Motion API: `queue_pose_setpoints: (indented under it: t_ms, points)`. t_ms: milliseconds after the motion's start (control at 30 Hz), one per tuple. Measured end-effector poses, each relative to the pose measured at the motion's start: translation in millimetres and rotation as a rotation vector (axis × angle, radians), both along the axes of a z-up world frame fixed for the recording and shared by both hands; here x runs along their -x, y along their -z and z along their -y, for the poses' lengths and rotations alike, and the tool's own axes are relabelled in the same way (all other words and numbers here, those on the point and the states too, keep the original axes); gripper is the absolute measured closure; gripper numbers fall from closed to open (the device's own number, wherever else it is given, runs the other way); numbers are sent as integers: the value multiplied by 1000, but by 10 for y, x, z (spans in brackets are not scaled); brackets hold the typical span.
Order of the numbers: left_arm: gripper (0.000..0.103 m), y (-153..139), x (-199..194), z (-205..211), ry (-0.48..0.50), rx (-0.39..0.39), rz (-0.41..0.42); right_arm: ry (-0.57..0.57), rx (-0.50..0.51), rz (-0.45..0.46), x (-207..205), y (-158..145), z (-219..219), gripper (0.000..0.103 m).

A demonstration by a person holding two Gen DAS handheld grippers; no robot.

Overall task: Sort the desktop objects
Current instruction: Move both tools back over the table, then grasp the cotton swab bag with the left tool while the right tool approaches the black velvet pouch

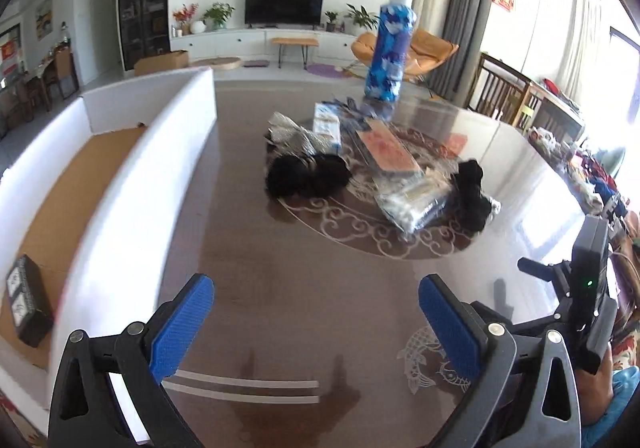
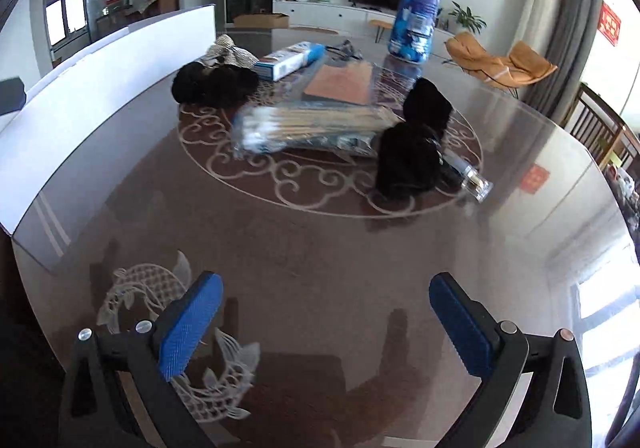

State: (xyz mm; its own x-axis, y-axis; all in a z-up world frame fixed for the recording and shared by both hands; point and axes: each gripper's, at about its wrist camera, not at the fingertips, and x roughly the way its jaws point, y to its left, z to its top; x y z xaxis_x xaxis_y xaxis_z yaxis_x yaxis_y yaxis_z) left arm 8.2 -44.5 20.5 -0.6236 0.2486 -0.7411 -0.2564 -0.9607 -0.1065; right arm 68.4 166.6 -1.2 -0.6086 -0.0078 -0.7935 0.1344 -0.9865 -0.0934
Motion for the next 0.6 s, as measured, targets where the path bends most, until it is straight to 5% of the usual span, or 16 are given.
queue_pose_setpoints:
  t_ms: [233, 600]
  points:
    - [0, 688, 238, -517, 31, 93, 118, 9, 78, 31, 2, 79, -172, 0]
    - [0, 756, 299, -643, 51, 158, 126, -1, 81, 32, 235, 85, -118, 0]
